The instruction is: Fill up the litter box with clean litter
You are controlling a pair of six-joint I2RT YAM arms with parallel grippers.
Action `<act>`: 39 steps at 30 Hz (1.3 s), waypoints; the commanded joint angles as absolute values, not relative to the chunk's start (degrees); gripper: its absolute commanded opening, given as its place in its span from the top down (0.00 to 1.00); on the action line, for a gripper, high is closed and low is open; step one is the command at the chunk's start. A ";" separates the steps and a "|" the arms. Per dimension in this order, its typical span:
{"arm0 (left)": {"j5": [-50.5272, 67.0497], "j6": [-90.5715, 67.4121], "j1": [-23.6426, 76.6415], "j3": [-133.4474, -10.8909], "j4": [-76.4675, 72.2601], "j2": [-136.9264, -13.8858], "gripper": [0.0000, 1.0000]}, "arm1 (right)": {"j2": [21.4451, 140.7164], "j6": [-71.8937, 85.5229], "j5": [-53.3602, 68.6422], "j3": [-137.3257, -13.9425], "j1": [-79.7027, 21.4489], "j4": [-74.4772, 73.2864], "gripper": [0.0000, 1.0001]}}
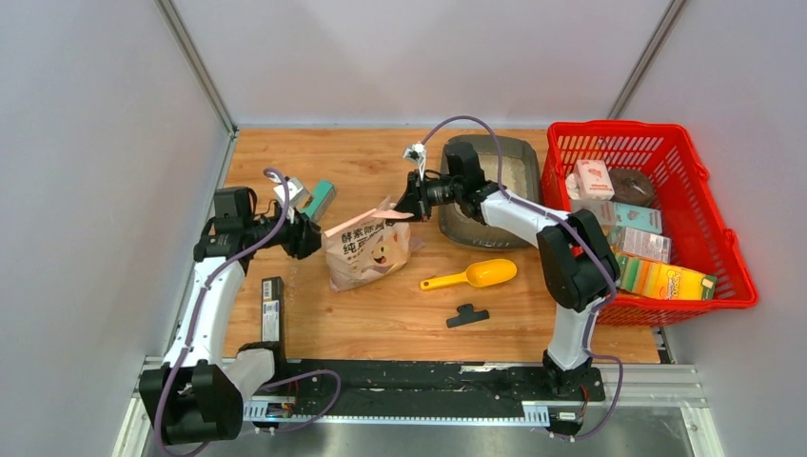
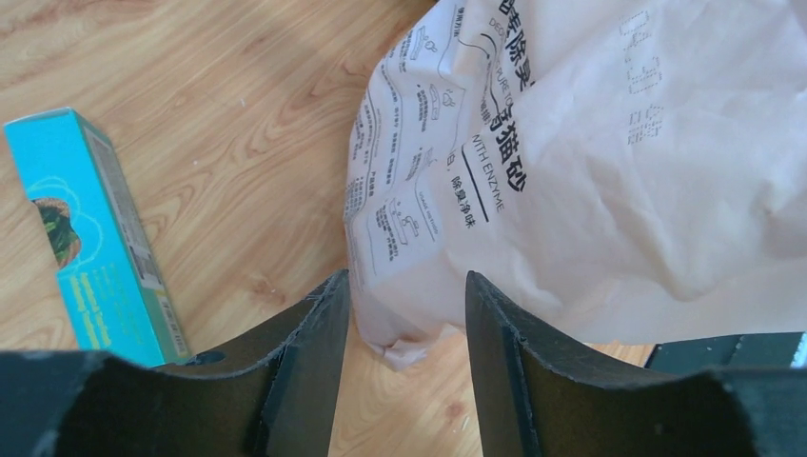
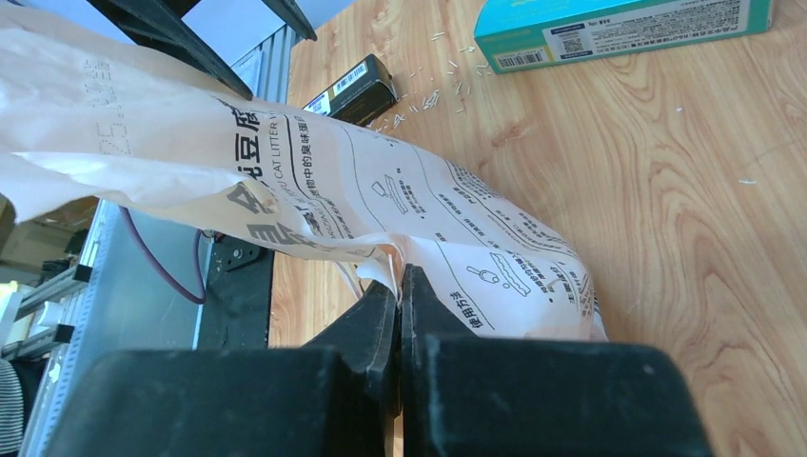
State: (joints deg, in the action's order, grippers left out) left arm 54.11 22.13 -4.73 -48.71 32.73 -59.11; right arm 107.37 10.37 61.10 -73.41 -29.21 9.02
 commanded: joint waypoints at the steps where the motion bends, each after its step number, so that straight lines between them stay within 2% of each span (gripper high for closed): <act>1: 53.97 27.13 -4.75 -48.33 30.84 -58.54 0.44 | 107.49 10.90 61.96 -79.28 -28.57 8.45 1.00; 6: 50.63 37.08 -7.82 -51.06 43.75 -55.38 0.42 | 107.84 11.34 61.35 -79.98 -28.48 8.35 1.00; 8: 51.67 40.77 -8.44 -52.29 49.10 -54.50 0.35 | 107.58 11.60 61.78 -80.16 -28.22 8.53 1.00; 9: 52.46 41.65 -8.44 -52.73 50.44 -54.32 0.27 | 107.49 11.86 62.05 -80.24 -28.13 8.70 1.00; 14: 59.04 35.96 -8.09 -53.09 47.74 -55.10 0.25 | 107.66 13.00 64.50 -80.51 -27.25 8.70 1.00; 17: 58.20 36.12 -5.28 -53.87 47.46 -56.33 0.25 | 108.54 13.53 65.65 -81.30 -27.07 8.35 1.00; 19: 57.49 29.07 -4.83 -52.48 41.79 -55.81 0.25 | 108.90 13.97 66.00 -81.65 -27.07 8.35 1.00; 20: 56.35 25.61 -4.75 -50.03 33.31 -55.29 0.25 | 108.90 14.15 66.01 -82.00 -27.07 8.44 1.00; 23: 54.41 16.36 -3.26 -47.73 20.88 -56.68 0.24 | 108.81 14.50 66.01 -82.00 -27.07 8.44 1.00; 30: 54.67 7.21 1.65 -49.22 11.96 -63.63 0.23 | 108.28 15.56 66.00 -81.04 -27.07 7.12 0.97; 34: 54.23 1.08 2.29 -48.08 9.32 -65.65 0.32 | 108.54 21.43 66.62 -78.50 -26.98 15.17 0.94; 37: 54.23 0.35 2.29 -48.60 10.54 -67.06 0.47 | 109.25 27.85 67.15 -76.82 -26.98 22.12 0.92; 38: 53.62 0.26 2.20 -48.86 11.24 -67.76 0.55 | 109.34 28.91 66.80 -76.56 -26.98 23.28 0.95; 39: 53.70 -0.69 2.02 -49.04 11.34 -68.20 0.59 | 109.60 30.13 66.80 -76.38 -26.90 23.90 0.99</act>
